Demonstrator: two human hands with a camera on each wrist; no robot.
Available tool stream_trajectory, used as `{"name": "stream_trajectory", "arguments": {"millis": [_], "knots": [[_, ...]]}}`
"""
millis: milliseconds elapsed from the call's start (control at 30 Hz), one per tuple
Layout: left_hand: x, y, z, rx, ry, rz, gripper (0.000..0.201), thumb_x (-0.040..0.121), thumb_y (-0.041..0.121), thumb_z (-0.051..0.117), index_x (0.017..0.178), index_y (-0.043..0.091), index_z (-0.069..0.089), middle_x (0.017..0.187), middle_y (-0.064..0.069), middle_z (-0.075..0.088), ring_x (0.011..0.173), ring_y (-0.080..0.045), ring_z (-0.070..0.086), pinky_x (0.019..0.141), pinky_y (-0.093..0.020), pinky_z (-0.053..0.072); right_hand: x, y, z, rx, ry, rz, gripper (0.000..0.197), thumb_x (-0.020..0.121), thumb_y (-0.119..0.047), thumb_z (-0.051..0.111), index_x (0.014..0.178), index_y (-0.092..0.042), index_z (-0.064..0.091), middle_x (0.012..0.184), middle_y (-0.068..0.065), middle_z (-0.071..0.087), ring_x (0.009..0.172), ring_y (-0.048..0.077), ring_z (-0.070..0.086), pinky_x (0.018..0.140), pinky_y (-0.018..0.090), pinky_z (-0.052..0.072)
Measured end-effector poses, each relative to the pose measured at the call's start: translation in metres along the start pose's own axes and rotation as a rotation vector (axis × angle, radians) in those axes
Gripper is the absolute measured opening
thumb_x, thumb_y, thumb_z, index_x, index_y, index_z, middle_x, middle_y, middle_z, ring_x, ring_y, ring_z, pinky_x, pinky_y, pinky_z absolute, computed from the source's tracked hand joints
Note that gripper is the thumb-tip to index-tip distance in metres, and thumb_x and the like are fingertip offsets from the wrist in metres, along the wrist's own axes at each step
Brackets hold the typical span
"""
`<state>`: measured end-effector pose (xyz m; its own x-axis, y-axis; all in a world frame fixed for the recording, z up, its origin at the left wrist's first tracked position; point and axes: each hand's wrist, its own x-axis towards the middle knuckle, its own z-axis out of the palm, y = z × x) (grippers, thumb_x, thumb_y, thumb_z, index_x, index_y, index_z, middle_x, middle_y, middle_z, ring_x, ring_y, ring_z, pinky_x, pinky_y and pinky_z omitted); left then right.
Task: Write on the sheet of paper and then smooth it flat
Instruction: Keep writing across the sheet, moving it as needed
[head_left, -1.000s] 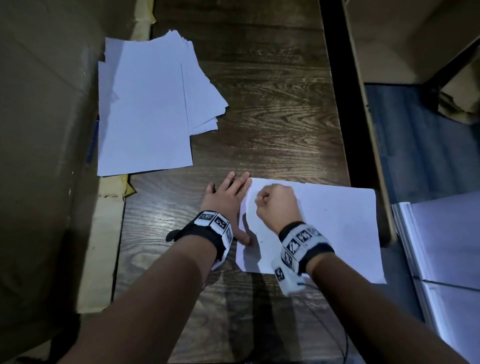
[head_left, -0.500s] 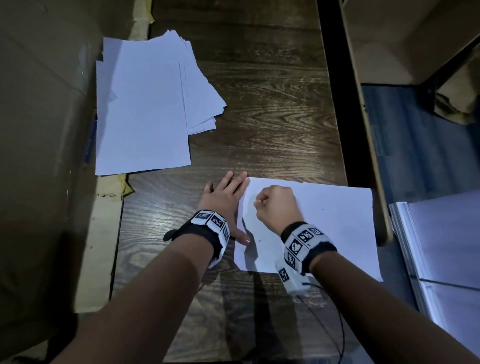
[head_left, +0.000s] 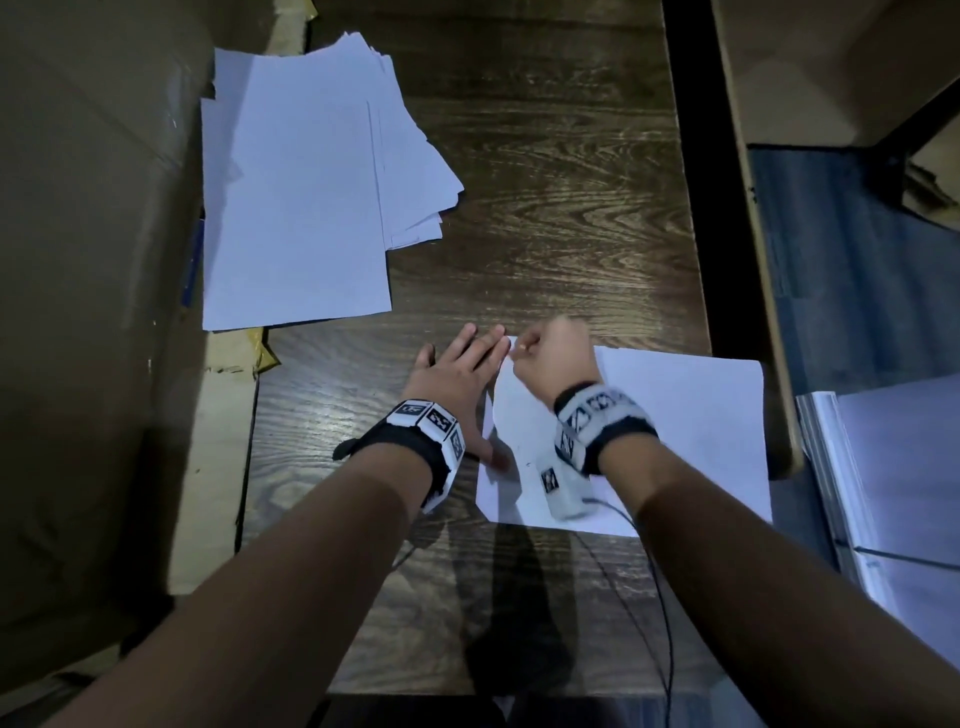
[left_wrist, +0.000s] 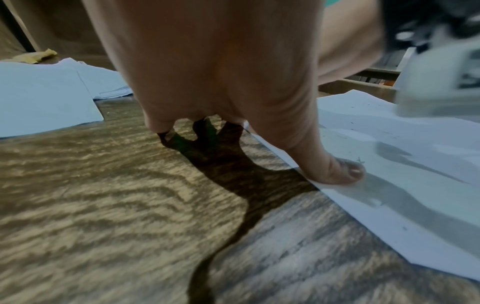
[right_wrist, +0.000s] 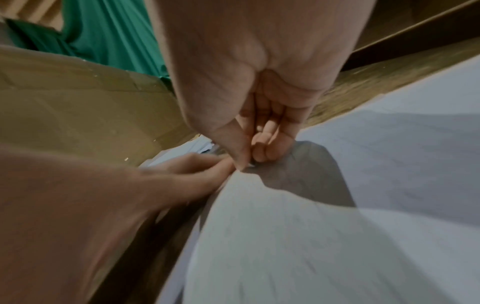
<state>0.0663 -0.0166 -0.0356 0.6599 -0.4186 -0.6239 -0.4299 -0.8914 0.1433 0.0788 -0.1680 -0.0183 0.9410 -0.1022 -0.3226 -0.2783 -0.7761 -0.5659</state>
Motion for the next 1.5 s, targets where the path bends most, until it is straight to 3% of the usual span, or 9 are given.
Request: {"name": "stream_trajectory", "arguments": {"millis": [100,267,467,567,667,867,1067,1267,1500], "knots": [[-0.002,0.002,0.000,0.017,-0.016,-0.010,0.153,0.056,0.088,0.072,0.159,0.025,-0.021,0.165,0.012,-0.028,0.154,-0.018,-0.022,0.122,-0.061,0.007,0.000,0.001,0.004,0.006,0.015,0.015,0.015,0.082,-0.015,0.063,0.072,-0.013,0.074,0.070,0.009,0.070,0.066,0.024,0.064,0.060,0.026,0.051],[-0.003,0.002,0.001,0.005,0.004,-0.018,0.149,0.062,0.078,0.077,0.159,0.024,-0.022,0.164,0.011,-0.030,0.153,-0.018,-0.023,0.123,-0.059,0.008,-0.101,0.018,0.013,-0.009,-0.144,-0.040,0.011,0.082,-0.013,0.063,0.077,-0.009,0.072,0.078,0.006,0.069,0.073,0.023,0.064,0.068,0.035,0.055],[-0.002,0.003,-0.001,0.028,0.018,-0.007,0.150,0.059,0.084,0.073,0.160,0.022,-0.018,0.166,0.009,-0.025,0.154,-0.020,-0.019,0.121,-0.061,0.012,-0.021,-0.006,0.004,-0.008,-0.015,-0.006,0.016,0.084,-0.015,0.059,0.075,-0.010,0.072,0.074,0.009,0.069,0.073,0.028,0.065,0.068,0.035,0.057],[-0.001,0.004,0.001,0.037,-0.006,-0.020,0.150,0.060,0.080,0.077,0.159,0.023,-0.021,0.165,0.010,-0.029,0.154,-0.019,-0.021,0.121,-0.060,0.012,-0.052,0.002,0.011,-0.016,-0.017,-0.022,0.014,0.081,-0.012,0.060,0.072,-0.009,0.071,0.073,0.009,0.069,0.073,0.028,0.064,0.069,0.037,0.056],[-0.001,0.003,0.001,0.031,-0.004,-0.022,0.150,0.062,0.078,0.078,0.159,0.023,-0.023,0.164,0.011,-0.031,0.154,-0.019,-0.022,0.122,-0.061,0.011,-0.105,0.010,0.005,-0.044,-0.163,-0.046,0.014,0.084,-0.013,0.059,0.080,-0.008,0.072,0.080,0.007,0.068,0.077,0.025,0.063,0.069,0.036,0.053],[-0.003,0.004,-0.001,0.038,0.007,-0.016,0.153,0.056,0.081,0.077,0.160,0.021,-0.018,0.166,0.009,-0.026,0.154,-0.020,-0.019,0.121,-0.060,0.012,-0.034,-0.002,0.009,-0.070,-0.059,-0.054,0.014,0.083,-0.015,0.060,0.076,-0.012,0.072,0.074,0.005,0.069,0.075,0.025,0.064,0.067,0.032,0.053],[-0.001,0.004,0.001,0.040,-0.001,-0.032,0.152,0.060,0.079,0.078,0.159,0.022,-0.023,0.164,0.009,-0.031,0.154,-0.020,-0.022,0.122,-0.061,0.011,-0.100,0.013,0.004,-0.065,-0.217,-0.060,0.013,0.084,-0.015,0.061,0.084,-0.009,0.073,0.085,0.006,0.069,0.079,0.024,0.063,0.068,0.032,0.052],[-0.003,0.006,-0.002,0.038,-0.003,-0.027,0.154,0.056,0.082,0.077,0.160,0.022,-0.019,0.166,0.010,-0.027,0.154,-0.020,-0.020,0.122,-0.061,0.011,-0.034,0.003,0.010,-0.047,-0.022,-0.062,0.010,0.084,-0.014,0.063,0.079,-0.011,0.071,0.077,0.006,0.069,0.075,0.027,0.065,0.069,0.035,0.056],[-0.003,0.004,-0.001,0.011,0.000,-0.021,0.156,0.055,0.085,0.076,0.159,0.022,-0.022,0.165,0.010,-0.029,0.153,-0.019,-0.023,0.122,-0.061,0.008,-0.098,0.034,0.004,-0.118,-0.165,-0.146,0.011,0.087,-0.017,0.062,0.085,-0.012,0.071,0.085,0.004,0.066,0.080,0.023,0.063,0.071,0.034,0.052]]}}
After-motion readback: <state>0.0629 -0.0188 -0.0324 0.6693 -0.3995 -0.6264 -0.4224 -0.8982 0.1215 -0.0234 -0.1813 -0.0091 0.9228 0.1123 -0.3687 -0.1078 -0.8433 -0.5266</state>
